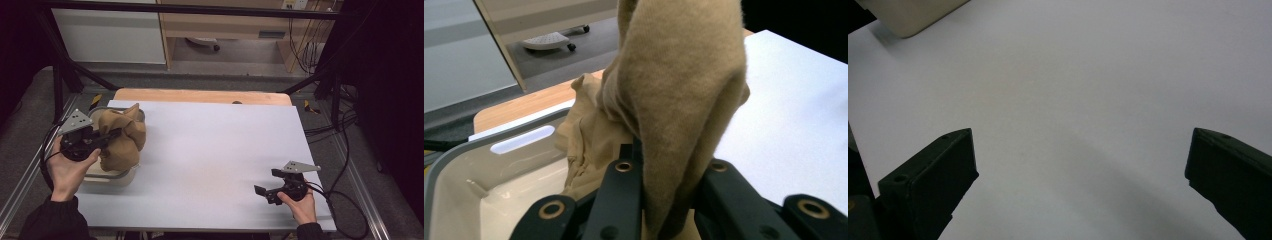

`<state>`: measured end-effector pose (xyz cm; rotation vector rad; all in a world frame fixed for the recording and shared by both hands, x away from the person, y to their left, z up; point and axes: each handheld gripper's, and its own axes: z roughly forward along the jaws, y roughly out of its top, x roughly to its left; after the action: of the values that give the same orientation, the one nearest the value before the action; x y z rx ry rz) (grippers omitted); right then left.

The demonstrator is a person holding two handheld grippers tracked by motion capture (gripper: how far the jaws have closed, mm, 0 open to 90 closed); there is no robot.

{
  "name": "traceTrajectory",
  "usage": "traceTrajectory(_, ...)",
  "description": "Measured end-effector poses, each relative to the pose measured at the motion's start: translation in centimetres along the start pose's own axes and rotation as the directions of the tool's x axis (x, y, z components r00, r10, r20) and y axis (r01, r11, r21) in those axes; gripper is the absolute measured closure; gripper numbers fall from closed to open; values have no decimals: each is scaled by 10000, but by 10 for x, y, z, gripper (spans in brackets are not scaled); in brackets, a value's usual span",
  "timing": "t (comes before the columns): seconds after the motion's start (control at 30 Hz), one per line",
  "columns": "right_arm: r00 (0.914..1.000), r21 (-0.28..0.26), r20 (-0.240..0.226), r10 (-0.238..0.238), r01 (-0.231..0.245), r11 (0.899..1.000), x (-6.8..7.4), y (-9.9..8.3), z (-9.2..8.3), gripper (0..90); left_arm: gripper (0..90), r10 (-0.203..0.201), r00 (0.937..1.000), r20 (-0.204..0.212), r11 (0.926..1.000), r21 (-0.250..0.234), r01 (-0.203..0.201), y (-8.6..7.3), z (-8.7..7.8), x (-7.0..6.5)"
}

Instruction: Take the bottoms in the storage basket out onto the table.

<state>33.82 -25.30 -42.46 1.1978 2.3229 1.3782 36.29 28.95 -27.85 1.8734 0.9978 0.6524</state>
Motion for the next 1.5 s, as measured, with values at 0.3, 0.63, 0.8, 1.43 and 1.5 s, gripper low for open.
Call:
traceTrajectory(0.3, 10000, -5, 4, -1, 1, 10000, 0, 0, 0, 6, 836, 111, 9998, 180, 9999, 4, -111, 4, 7, -9)
traceTrajectory(0.63, 10000, 9, 1, -5, 5, 10000, 0, 0, 0, 6, 837, 190, 9994, 279, 9998, -6, -190, 7, 11, -15)
traceTrajectory(0.8, 10000, 16, -4, -5, 5, 10000, 0, 0, 0, 6, 838, 250, 9989, 389, 9997, -12, -250, 9, 14, -19)
traceTrajectory(1.43, 10000, -21, -7, 2, -2, 10000, 0, 0, 0, 6, 839, 532, 9949, 861, 9986, 3, -534, 18, 27, -36)
traceTrajectory(1.5, 10000, -11, -9, 13, -13, 10000, 0, 0, 0, 6, 839, 538, 9947, 878, 9985, 26, -543, 18, 29, -38)
